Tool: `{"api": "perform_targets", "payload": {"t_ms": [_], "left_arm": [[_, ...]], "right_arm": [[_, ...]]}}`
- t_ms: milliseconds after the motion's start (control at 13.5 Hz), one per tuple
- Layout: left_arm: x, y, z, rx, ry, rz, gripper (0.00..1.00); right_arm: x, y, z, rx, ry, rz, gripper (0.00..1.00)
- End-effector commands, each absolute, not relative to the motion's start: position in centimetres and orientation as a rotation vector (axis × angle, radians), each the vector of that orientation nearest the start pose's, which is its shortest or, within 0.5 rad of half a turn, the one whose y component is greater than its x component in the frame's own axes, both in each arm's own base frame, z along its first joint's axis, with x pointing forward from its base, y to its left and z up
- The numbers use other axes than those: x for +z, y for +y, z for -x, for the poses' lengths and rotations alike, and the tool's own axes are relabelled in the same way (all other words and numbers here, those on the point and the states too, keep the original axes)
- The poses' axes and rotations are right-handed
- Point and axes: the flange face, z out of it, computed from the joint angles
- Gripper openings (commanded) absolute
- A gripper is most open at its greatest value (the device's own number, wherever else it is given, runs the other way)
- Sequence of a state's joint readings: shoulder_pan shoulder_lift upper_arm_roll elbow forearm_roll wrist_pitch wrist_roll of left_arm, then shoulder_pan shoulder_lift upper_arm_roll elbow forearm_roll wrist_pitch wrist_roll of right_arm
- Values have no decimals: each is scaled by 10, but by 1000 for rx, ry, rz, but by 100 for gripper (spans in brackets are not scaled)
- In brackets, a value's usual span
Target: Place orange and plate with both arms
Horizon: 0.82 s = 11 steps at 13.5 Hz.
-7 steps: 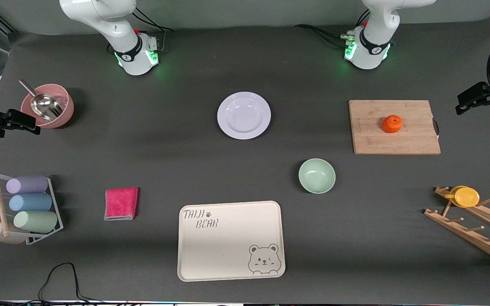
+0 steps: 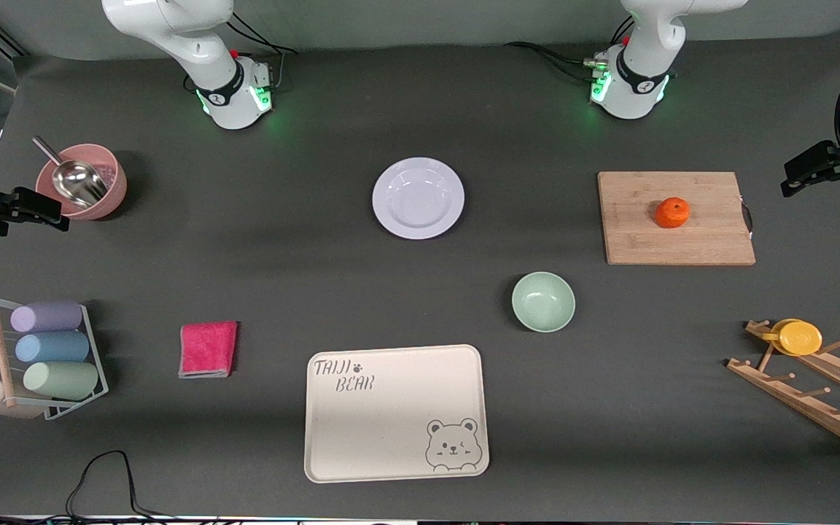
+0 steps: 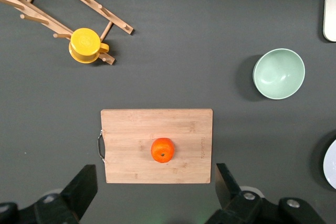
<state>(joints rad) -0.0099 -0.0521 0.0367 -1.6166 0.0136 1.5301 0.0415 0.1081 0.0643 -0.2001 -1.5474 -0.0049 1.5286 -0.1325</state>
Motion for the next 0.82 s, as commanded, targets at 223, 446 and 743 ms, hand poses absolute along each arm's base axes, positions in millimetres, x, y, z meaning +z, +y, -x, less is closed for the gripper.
{"api": "perform_targets", "payload": {"t_ms": [223,446,743], "left_arm": [[564,33,-517,253,-33,3117,100],[496,43,-501,211,-41,3121,99],[417,48,-460,133,-27,3096,99]], "right_arm": [[602,-45,-559,124,36,3136,100],[601,-44,-559,126,36,3135,100],[603,-43,-550,125,31,3121,100]]}}
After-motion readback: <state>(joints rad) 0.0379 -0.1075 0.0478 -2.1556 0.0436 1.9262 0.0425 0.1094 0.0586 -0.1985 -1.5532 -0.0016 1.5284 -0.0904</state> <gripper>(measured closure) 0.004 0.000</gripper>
